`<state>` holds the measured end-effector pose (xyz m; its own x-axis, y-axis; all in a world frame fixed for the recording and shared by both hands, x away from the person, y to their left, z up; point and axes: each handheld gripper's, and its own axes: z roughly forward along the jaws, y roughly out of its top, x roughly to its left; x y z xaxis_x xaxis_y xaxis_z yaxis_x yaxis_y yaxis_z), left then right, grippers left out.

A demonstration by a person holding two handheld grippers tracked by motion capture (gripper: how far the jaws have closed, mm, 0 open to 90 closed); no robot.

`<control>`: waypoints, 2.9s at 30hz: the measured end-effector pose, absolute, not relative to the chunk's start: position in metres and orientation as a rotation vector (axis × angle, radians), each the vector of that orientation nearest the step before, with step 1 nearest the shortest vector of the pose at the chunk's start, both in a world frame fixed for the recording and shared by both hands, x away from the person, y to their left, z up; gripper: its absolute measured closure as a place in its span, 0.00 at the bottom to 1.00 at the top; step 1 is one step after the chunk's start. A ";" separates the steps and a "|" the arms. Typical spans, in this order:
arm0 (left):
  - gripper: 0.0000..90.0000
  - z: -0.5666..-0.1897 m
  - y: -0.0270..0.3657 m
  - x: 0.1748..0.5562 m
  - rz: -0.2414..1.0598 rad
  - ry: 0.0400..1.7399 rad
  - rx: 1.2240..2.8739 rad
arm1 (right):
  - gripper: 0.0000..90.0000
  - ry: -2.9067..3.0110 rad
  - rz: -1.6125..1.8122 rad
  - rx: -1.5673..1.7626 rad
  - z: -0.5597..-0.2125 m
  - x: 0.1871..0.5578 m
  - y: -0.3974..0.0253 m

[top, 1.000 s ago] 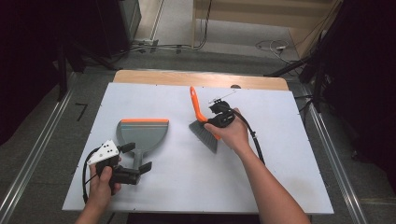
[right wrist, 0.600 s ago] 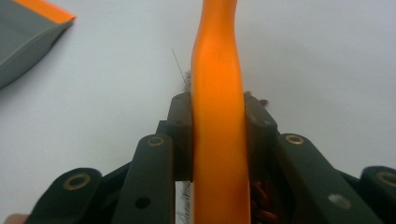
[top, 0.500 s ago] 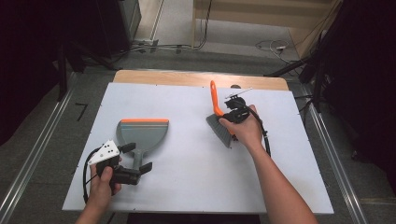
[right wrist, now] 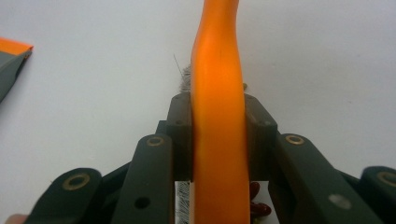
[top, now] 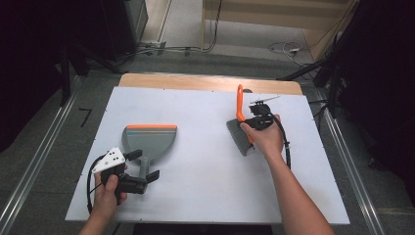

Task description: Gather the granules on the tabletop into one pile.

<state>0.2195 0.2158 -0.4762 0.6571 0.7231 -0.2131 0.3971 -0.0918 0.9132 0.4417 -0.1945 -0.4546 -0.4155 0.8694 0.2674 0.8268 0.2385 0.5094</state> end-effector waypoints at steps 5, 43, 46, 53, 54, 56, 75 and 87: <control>0.00 -0.476 0.216 0.220 0.349 0.913 1.710 | 0.76 2.441 1.027 1.615 -0.450 0.440 -0.197; 0.00 -0.478 0.215 0.221 0.348 0.919 1.720 | 0.76 2.876 0.890 0.454 -0.449 0.436 -0.197; 0.00 -0.478 0.215 0.221 0.347 0.918 1.721 | 0.76 2.874 0.896 0.473 -0.448 0.436 -0.197; 0.00 -0.478 0.215 0.221 0.346 0.921 1.721 | 0.76 2.879 0.981 0.523 -0.431 0.432 -0.206; 0.00 -0.478 0.215 0.221 0.346 0.920 1.720 | 0.76 2.871 1.001 0.519 -0.427 0.433 -0.208; 0.00 -0.478 0.214 0.221 0.348 0.919 1.722 | 0.76 2.843 1.013 0.536 -0.417 0.435 -0.211; 0.00 -0.480 0.218 0.222 0.345 0.923 1.719 | 0.76 2.635 0.722 0.329 -0.445 0.491 -0.172; 0.00 -0.479 0.215 0.221 0.348 0.927 1.724 | 0.76 2.730 0.713 0.250 -0.444 0.465 -0.181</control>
